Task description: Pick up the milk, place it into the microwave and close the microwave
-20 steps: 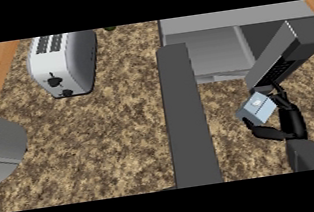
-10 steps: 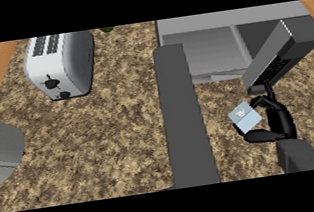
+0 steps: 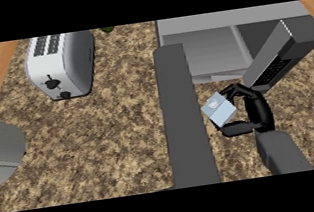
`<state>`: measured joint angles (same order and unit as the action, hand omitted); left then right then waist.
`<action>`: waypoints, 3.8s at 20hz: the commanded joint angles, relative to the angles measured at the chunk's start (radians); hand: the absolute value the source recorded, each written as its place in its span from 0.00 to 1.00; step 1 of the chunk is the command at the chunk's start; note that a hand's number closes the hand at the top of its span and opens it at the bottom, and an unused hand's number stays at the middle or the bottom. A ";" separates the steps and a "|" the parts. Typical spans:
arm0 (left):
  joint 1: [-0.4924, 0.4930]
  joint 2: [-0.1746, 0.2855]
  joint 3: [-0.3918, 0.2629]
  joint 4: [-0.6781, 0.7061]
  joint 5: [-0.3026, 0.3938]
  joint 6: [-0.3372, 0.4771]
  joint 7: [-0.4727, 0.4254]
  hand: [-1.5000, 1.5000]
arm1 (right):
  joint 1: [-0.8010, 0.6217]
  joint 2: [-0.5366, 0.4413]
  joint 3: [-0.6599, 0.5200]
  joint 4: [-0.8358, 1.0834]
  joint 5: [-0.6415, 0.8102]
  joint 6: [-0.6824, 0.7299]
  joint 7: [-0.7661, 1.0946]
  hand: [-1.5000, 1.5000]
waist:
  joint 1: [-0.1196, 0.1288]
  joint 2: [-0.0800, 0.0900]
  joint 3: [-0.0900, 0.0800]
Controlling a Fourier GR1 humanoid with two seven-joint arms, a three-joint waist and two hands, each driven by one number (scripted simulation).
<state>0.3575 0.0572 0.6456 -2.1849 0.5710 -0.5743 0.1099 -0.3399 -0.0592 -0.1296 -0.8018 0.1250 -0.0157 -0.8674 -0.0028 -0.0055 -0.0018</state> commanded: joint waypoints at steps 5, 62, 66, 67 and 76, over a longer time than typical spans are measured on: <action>-0.047 0.017 -0.005 -0.041 0.017 0.057 0.073 0.00 | -0.124 0.032 0.040 -0.114 0.046 -0.125 0.227 1.00 | 0.008 0.005 0.002; -0.239 0.076 -0.108 0.246 -0.182 -0.108 -0.060 0.00 | -0.694 -0.216 -0.060 0.691 0.337 -0.698 0.215 0.00 | 0.131 0.073 0.009; -0.226 0.043 -0.155 0.228 -0.195 -0.123 -0.056 0.00 | -0.733 -0.211 -0.105 0.681 0.289 -0.593 0.206 0.00 | 0.125 0.062 0.008; -0.226 0.041 -0.166 0.229 -0.202 -0.133 -0.061 0.00 | -0.720 -0.197 -0.112 0.679 0.280 -0.580 0.184 0.00 | 0.123 0.063 0.008; -0.256 0.009 -0.250 0.236 -0.219 -0.152 -0.051 0.00 | -0.649 -0.131 -0.217 0.664 0.163 -0.409 0.045 0.00 | 0.081 0.045 0.007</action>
<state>0.1222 0.0766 0.4283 -1.9570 0.3604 -0.7251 0.0504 -1.0102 -0.2216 -0.3149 -0.1388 0.3232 -0.4778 -0.7782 0.0892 0.0433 0.0055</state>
